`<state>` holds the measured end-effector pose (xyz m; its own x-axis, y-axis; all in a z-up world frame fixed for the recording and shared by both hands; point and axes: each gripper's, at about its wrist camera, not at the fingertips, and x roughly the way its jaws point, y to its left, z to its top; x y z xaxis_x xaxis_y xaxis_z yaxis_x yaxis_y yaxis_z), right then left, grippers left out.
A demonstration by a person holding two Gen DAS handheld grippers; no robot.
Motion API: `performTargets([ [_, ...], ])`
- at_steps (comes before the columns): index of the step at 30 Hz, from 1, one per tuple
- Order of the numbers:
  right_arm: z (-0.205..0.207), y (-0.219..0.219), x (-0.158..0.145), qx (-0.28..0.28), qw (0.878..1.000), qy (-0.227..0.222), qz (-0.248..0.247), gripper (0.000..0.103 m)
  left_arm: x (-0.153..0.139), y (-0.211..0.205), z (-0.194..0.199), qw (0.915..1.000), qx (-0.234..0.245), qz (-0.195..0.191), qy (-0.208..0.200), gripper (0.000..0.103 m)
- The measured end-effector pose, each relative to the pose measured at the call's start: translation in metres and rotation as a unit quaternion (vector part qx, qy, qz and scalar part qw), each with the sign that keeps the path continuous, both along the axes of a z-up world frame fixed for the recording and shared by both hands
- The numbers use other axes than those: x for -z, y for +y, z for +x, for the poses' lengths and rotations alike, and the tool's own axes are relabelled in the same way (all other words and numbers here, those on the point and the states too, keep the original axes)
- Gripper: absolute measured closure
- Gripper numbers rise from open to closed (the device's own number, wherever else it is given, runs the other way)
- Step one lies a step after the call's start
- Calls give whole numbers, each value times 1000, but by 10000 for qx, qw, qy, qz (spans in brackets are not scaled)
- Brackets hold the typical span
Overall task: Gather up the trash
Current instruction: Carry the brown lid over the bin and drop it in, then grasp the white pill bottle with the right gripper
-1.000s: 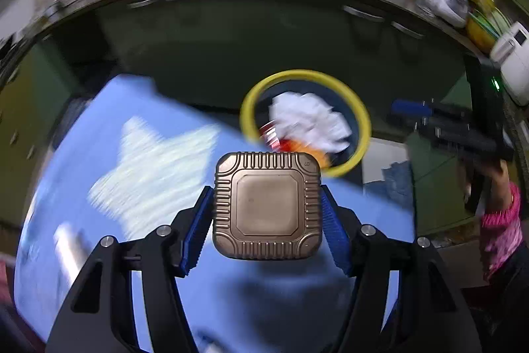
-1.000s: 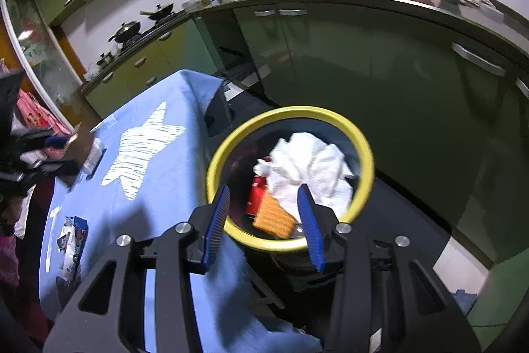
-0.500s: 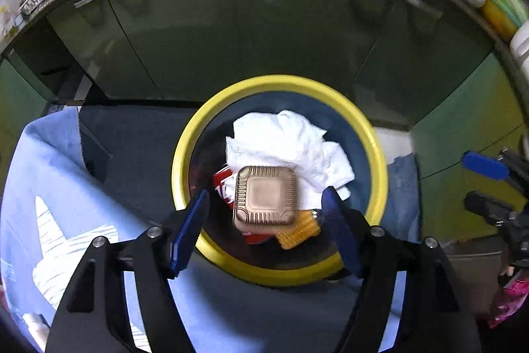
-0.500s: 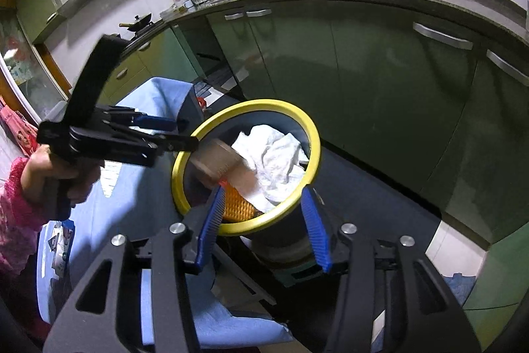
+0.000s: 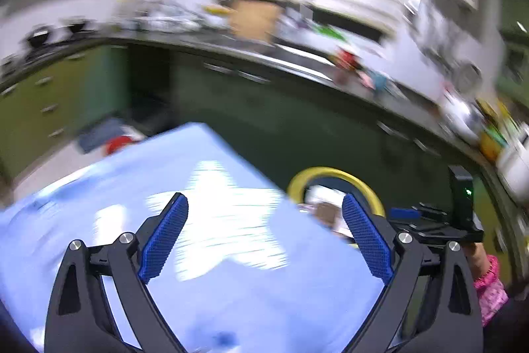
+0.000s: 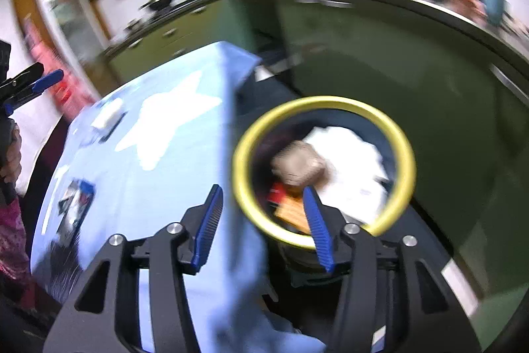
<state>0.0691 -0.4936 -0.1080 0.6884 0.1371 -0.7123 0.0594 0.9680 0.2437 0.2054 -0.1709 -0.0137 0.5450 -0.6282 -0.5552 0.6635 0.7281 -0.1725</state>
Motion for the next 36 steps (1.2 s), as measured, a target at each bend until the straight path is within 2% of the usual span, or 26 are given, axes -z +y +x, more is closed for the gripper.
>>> performTargets([
  [1, 8, 12, -1, -220, 9998, -4, -39, 52, 2, 31, -4, 9993, -334, -115, -95, 6],
  [3, 29, 37, -4, -764, 9970, 20, -107, 50, 4, 70, -9, 9972, -655, -289, -236, 5],
  [7, 73, 90, -13, -1873, 9820, -78, -229, 43, 20, 140, -14, 9879, -1340, -481, -615, 5],
  [10, 106, 132, -20, -2623, 9643, -177, -324, 41, 39, 173, -6, 9799, -1852, -396, -631, 5],
  [13, 137, 174, -24, -3409, 9389, -295, -381, 33, 58, 197, 2, 9754, -2064, -537, -562, 5],
  [15, 160, 203, -22, -3868, 9201, -326, -528, 31, 70, 205, 8, 9726, -2204, -556, -486, 5],
  [18, 195, 232, -14, -4151, 9073, -193, -638, 30, 81, 212, 15, 9698, -2355, -489, -404, 5],
  [21, 224, 249, -7, -4280, 9006, -150, -743, 30, 87, 213, 14, 9705, -2325, -511, -393, 5],
  [25, 249, 265, 1, -4412, 8938, -184, -789, 24, 100, 212, 21, 9709, -2365, -296, -253, 5],
  [30, 265, 289, 8, -4615, 8793, -279, -1144, 16, 104, 195, 24, 9732, -2286, -217, -144, 5],
  [36, 279, 303, 14, -4809, 8663, -173, -1339, 14, 107, 187, 23, 9759, -2174, -160, -79, 5],
])
